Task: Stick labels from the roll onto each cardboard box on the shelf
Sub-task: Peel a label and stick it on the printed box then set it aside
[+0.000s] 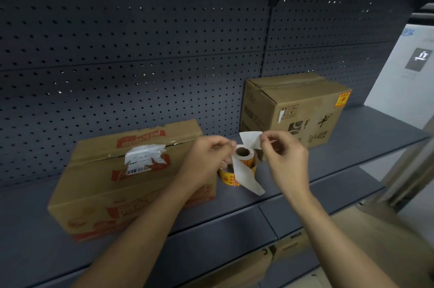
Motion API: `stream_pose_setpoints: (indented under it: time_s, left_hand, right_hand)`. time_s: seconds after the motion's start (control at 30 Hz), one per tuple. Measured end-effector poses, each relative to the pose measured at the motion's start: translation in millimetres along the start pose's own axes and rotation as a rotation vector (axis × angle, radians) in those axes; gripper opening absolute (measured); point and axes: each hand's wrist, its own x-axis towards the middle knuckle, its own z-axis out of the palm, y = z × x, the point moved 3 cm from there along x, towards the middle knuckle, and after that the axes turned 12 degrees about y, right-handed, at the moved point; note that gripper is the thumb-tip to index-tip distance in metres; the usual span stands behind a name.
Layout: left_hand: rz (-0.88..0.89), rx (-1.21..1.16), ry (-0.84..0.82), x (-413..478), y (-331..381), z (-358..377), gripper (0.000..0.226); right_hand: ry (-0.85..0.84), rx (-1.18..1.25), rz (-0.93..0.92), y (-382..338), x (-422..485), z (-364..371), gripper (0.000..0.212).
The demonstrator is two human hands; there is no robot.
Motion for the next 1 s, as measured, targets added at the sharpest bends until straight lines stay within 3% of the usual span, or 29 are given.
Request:
stream_pose_setpoints:
  time_s: [0.23,0.53,0.63,0.8,1.0]
  left_hand:
    - [-0.293,-0.338,0.039,-11.7,1.2,-21.1,0.032]
    - [-0.245,-0.243,0.064,-15.6,-15.0,-46.9,0.009]
    - [-0.178,-0.164,0.085,-19.2,-20.8,-51.5,0.008]
    - [-0.099,-0.046,0.086,-25.1,-26.7,-52.4,0.007]
    - [-0.027,-0.002,0.090,-33.7,-26.3,-53.2,0.009]
  right_hand:
    - [-0.072,-0.059,-0.338,-26.2,-29.1,23.3,0.010]
    - [-0.215,-0.073,-0.552,-29.3,-54.1,42.7,0.016]
    - [-0.271,-0.038,-0.486,-25.7,-58.3,45.8,0.018]
    - [-0.352,0.126,-0.129,-20.9,-57.3,40.1,0.026]
    - [-0.408,0.291,0.104,-11.5,-61.7,38.7,0.033]
